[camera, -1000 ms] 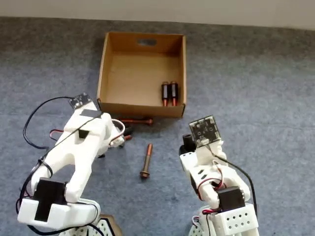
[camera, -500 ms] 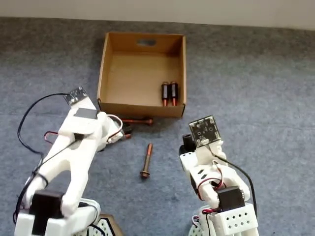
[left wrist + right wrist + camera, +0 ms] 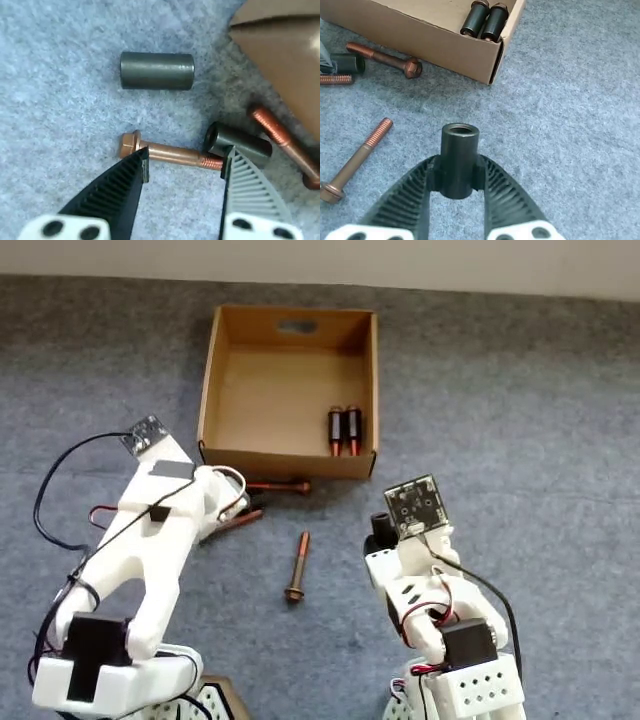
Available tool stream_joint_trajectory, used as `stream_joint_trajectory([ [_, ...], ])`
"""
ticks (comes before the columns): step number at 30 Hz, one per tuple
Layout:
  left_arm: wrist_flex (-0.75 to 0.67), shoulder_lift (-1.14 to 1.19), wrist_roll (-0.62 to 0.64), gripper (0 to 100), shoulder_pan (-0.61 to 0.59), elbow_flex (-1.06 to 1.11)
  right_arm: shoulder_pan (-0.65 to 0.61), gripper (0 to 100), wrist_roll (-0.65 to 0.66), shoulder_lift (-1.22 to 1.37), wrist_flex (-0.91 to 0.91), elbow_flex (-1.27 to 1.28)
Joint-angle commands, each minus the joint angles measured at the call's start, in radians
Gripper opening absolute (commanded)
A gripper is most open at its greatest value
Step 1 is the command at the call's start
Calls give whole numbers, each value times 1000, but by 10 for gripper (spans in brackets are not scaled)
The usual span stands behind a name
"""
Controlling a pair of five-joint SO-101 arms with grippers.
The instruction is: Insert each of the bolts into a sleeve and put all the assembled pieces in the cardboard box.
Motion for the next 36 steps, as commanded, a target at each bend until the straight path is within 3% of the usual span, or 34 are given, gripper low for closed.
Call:
stream_joint_trajectory([
  [1,-3,47,8,242,-19,-5,-4,6,-3,-12,2,-15],
  [6,-2,45,-9,242,-19,-7,-4,6,-3,-12,2,-15],
  [10,95,-4,-153,245,-25,-48,-4,6,-3,-12,2,-15],
  [15,264,-128,-434,245,-25,-113,-4,6,-3,-12,2,-13],
  [20,249,-154,-802,242,-51,-102,-4,6,-3,-12,2,-13],
  [28,170,-61,-1287,242,-50,-107,-4,6,-3,-12,2,-13],
  [31,107,-4,-1395,242,-51,-105,-4,6,-3,-12,2,-13],
  [36,89,65,-1464,242,-51,-107,-4,6,-3,-12,2,-12],
])
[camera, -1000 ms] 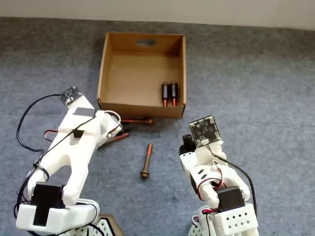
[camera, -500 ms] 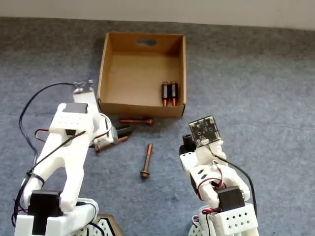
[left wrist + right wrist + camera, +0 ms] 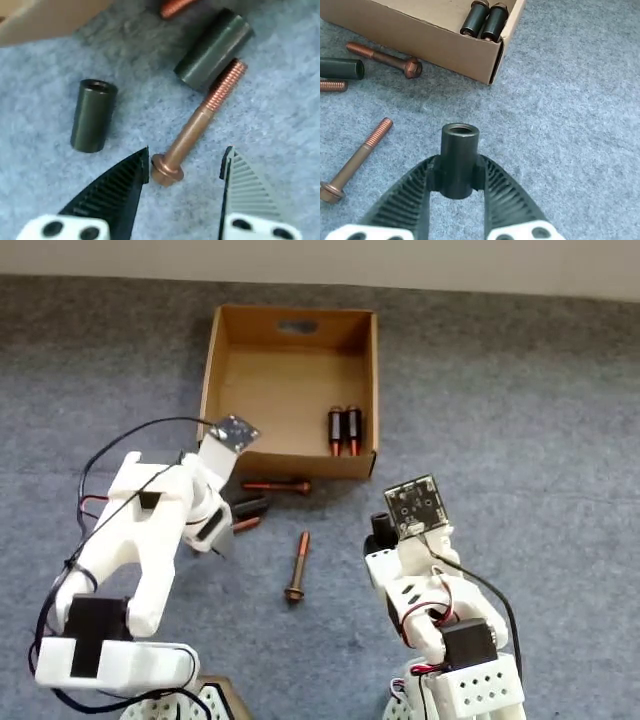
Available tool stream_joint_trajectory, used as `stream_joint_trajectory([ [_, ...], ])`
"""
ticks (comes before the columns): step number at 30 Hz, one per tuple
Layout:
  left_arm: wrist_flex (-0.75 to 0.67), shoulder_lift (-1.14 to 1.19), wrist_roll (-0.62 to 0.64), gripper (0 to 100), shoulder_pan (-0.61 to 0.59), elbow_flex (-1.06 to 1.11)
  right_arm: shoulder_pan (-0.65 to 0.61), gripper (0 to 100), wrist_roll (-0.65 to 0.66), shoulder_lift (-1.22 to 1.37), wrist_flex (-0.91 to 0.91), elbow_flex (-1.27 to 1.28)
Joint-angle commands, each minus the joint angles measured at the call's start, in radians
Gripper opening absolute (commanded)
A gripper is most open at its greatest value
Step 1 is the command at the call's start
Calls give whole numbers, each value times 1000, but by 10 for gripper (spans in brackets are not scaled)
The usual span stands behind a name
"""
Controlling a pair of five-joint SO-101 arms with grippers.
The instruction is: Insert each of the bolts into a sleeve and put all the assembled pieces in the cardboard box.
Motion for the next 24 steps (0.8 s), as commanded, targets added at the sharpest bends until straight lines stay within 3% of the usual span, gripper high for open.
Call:
stream_joint_trajectory([
  [1,-14,13,-61,241,-7,-33,-4,6,-3,-12,2,-12],
  [3,-14,19,-95,223,-4,-31,-4,6,-3,-12,2,-12],
  [9,-8,13,-247,3,-2,-24,-4,6,-5,-12,2,-12],
  [14,14,10,-325,7,50,-25,-4,6,-5,-12,2,-12],
  [20,227,-65,-516,7,193,-27,-4,6,-5,-12,2,-12],
  [24,305,-151,-690,7,208,-33,-4,6,-5,-12,2,-12],
])
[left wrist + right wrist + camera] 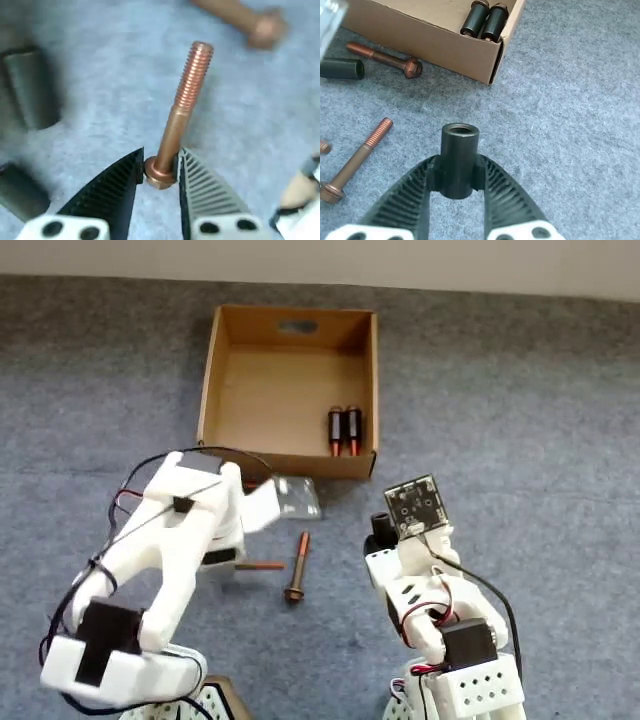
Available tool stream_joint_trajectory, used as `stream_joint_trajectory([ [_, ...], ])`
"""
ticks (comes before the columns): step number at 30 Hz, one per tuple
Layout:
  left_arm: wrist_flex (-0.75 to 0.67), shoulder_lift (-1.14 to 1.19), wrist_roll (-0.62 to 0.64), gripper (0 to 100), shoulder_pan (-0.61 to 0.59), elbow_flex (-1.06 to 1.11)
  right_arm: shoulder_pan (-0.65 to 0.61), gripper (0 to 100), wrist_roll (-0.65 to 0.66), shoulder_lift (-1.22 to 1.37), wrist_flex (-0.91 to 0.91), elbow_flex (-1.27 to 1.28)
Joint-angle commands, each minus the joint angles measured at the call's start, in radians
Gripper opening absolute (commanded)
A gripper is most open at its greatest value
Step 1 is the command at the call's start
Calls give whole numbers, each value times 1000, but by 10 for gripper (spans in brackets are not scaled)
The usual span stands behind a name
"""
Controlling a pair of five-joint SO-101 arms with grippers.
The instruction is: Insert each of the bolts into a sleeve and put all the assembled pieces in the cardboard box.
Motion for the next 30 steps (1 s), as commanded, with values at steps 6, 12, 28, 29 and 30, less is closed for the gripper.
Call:
stream_joint_trajectory([
  [6,41,-53,-258,7,16,-31,-4,6,-5,-12,2,-12],
  [12,-91,71,-249,11,15,-33,-4,6,-6,-12,2,-10],
  [28,43,77,-60,130,-84,-240,-4,6,-5,-12,1,-10],
  [29,48,59,-60,130,-84,-240,-4,6,-5,-12,1,-10],
  [30,52,41,-60,130,-85,-240,-4,6,-5,-12,1,-10],
])
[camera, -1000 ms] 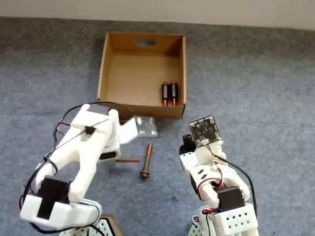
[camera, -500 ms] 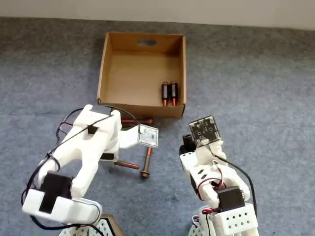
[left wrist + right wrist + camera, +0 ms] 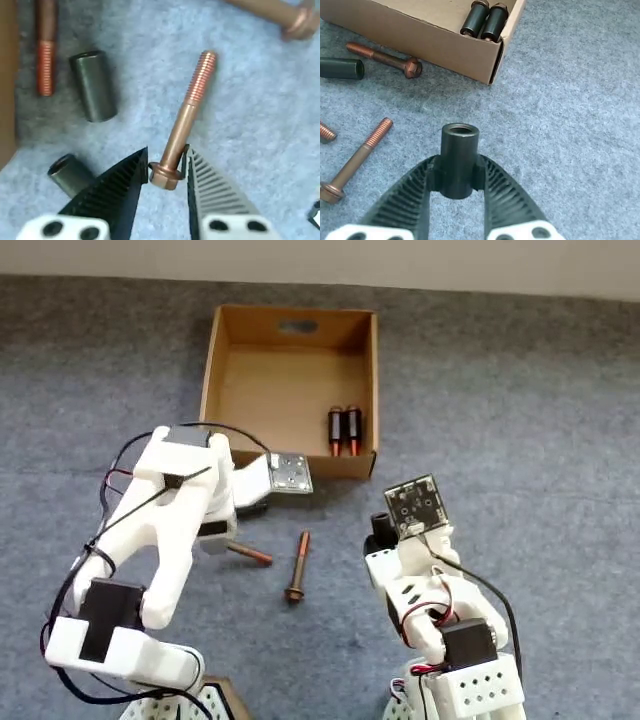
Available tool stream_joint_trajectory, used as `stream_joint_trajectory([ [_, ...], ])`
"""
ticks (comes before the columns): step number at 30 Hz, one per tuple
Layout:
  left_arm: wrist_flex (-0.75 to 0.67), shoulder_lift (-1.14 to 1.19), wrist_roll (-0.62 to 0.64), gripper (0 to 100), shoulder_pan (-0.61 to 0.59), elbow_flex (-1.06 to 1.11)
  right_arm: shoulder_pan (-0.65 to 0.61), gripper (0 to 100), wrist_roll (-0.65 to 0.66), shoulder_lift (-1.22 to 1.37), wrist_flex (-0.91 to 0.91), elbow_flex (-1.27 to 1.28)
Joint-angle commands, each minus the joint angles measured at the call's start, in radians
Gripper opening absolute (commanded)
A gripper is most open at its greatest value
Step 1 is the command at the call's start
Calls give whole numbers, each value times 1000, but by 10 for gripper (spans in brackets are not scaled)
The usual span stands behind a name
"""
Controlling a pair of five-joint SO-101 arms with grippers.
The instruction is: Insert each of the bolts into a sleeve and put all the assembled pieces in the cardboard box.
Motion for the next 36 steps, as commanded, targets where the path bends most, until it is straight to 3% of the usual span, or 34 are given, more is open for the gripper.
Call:
stream_joint_trajectory([
  [1,34,-91,8,130,-12,-39,-4,6,-5,-12,1,-10],
  [4,35,-137,12,131,-15,-33,-4,6,-5,-12,1,-10],
  [9,11,-148,121,133,-10,8,-4,6,-5,-12,1,-10],
  [17,-350,-160,275,134,-10,223,-4,6,-5,-12,4,-10],
  [20,-350,-160,459,134,-5,196,-4,6,-5,-12,2,-10],
  [30,-212,-160,1381,133,47,159,-4,6,-5,-12,2,-10],
  [36,-141,-160,1636,133,48,142,-4,6,-3,-12,2,-10],
])
